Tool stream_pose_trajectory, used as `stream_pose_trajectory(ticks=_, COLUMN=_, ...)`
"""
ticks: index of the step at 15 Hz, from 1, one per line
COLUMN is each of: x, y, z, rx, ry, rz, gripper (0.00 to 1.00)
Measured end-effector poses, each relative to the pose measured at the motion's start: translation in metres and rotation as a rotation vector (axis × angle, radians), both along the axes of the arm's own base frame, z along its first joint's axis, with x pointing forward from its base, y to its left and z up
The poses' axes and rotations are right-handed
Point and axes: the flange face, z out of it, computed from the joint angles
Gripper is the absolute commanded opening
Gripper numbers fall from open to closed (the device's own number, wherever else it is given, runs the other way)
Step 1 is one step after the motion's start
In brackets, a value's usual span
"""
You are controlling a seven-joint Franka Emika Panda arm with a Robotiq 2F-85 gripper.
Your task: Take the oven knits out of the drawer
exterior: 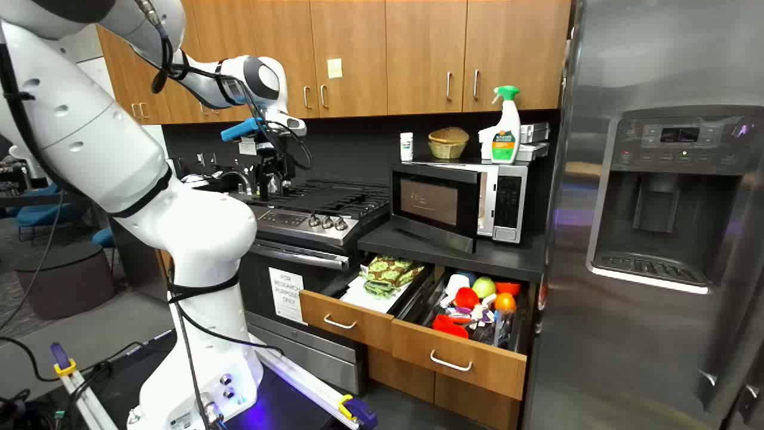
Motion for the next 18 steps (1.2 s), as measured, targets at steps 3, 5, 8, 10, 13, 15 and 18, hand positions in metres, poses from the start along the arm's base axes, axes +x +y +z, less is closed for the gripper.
stream_pose_trajectory(ticks=3, x=0.0002, y=0.0001, z=0.0002, rx=0.000, ry=-0.003, rz=0.001, gripper=1.00)
stream_pose_trajectory(ticks=5, x=0.0018, y=0.0009, z=0.0011, rx=0.005, ry=-0.019, rz=-0.001, gripper=1.00)
stream_pose_trajectory(ticks=8, x=0.0031, y=0.0035, z=0.0014, rx=0.011, ry=-0.040, rz=0.003, gripper=1.00)
stream_pose_trajectory(ticks=10, x=0.0019, y=0.0065, z=0.0004, rx=0.013, ry=-0.044, rz=0.011, gripper=1.00)
stream_pose_trajectory(ticks=13, x=0.0008, y=0.0084, z=-0.0005, rx=0.012, ry=-0.046, rz=0.013, gripper=1.00)
stream_pose_trajectory(ticks=15, x=0.0007, y=0.0085, z=-0.0006, rx=0.012, ry=-0.046, rz=0.014, gripper=1.00)
stream_pose_trajectory(ticks=18, x=0.0007, y=0.0085, z=-0.0007, rx=0.011, ry=-0.046, rz=0.014, gripper=1.00)
